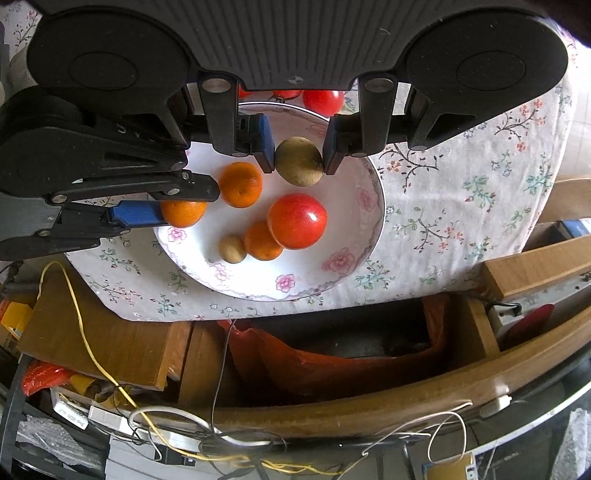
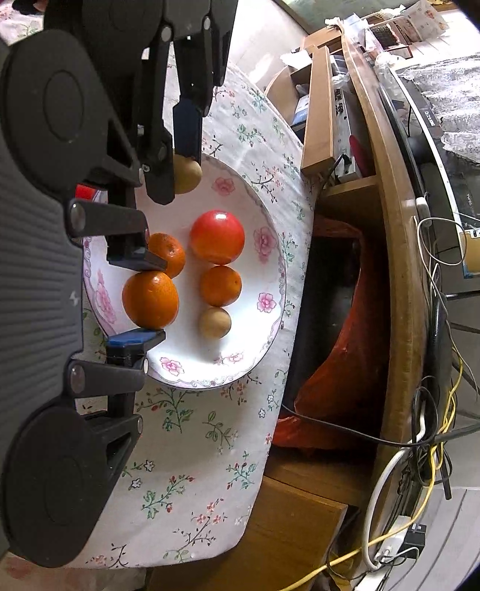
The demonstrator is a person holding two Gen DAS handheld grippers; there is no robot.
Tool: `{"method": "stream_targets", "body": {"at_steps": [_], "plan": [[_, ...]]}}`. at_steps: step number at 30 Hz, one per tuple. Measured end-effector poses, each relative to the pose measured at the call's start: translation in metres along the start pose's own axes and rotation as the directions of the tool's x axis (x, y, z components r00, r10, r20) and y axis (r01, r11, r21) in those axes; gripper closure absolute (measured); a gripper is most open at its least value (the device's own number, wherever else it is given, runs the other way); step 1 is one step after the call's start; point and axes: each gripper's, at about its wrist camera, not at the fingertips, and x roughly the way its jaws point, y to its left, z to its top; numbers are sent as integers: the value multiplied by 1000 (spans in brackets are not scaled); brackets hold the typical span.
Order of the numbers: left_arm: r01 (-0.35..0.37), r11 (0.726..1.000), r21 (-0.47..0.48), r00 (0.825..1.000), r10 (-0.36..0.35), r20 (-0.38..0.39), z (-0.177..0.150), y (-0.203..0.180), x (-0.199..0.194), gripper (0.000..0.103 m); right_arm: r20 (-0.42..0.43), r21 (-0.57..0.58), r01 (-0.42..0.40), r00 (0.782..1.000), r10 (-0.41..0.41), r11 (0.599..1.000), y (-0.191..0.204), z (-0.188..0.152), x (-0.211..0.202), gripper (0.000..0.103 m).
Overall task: Organize fruits
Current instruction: 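Lower the orange and tan fruit into the bowl and open both grippers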
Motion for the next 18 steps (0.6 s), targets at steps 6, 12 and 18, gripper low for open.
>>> {"method": "stream_targets", "body": {"at_steps": [6, 12, 18], "plan": [[-1, 1000, -6, 1000, 1, -2, 1, 1, 0, 66, 4, 2, -2, 1000, 2, 1000, -1, 0, 0, 67], [0, 1000, -19, 1000, 0, 7, 3, 2, -2, 61, 19, 10, 1, 1000, -1, 1000, -3, 2, -3, 67], [7, 1000, -28, 999, -7, 32, 5, 3, -10, 52, 45, 32, 2, 999, -3, 999, -8, 5, -10, 67]]}}
